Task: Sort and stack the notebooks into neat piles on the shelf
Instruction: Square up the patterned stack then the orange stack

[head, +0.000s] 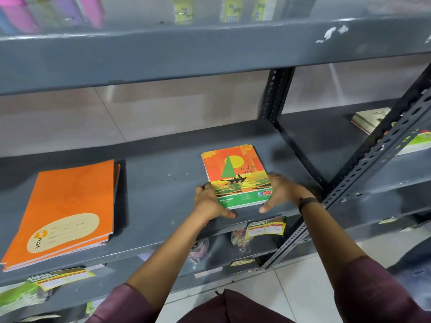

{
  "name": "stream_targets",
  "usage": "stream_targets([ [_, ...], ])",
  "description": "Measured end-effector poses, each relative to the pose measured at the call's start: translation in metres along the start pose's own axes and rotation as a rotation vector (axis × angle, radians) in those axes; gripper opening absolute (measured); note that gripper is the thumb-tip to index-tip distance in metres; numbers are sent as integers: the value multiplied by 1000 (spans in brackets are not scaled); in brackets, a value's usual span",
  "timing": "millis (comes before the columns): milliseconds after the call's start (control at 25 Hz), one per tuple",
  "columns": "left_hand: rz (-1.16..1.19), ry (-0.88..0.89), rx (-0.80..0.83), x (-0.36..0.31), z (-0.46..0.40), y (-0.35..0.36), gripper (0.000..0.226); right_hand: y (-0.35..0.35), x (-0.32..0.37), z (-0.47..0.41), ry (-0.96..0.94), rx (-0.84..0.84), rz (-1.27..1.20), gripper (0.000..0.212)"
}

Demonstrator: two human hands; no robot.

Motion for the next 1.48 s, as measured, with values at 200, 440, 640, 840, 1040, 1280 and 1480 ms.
stream_targets([
  [200,-49,60,-105,1,-5,-7,80,-6,4,-5,58,-103,37,65],
  [440,-120,110,-179,-4,6,-10,74,-5,10,-4,159,-181,176,60],
  [640,-163,123,-221,-5,12,-11,66,-3,9,1,194,-231,182,57],
  [840,-120,119,-227,-3,12,-9,65,-3,12,5,215,-240,156,58],
  [1040,88,136,-20,4,14,-18,79,-5,20,18,229,-125,215,104],
  [1280,344,327,-239,50,51,-96,45,16,99,20,-34,-231,57,101],
  [1480,354,198,-866,180,103,-197,33,98,191,-8,-119,21,-458,72],
])
Point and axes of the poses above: each hand's wrist, its own z-axis away from the middle knuckle, its own y-axis out of the palm, x = y × z, the point moved 3 cm from there along -z, towards the middle knuckle, and after that the axes turned 9 degrees about y, right-handed, at the moved point
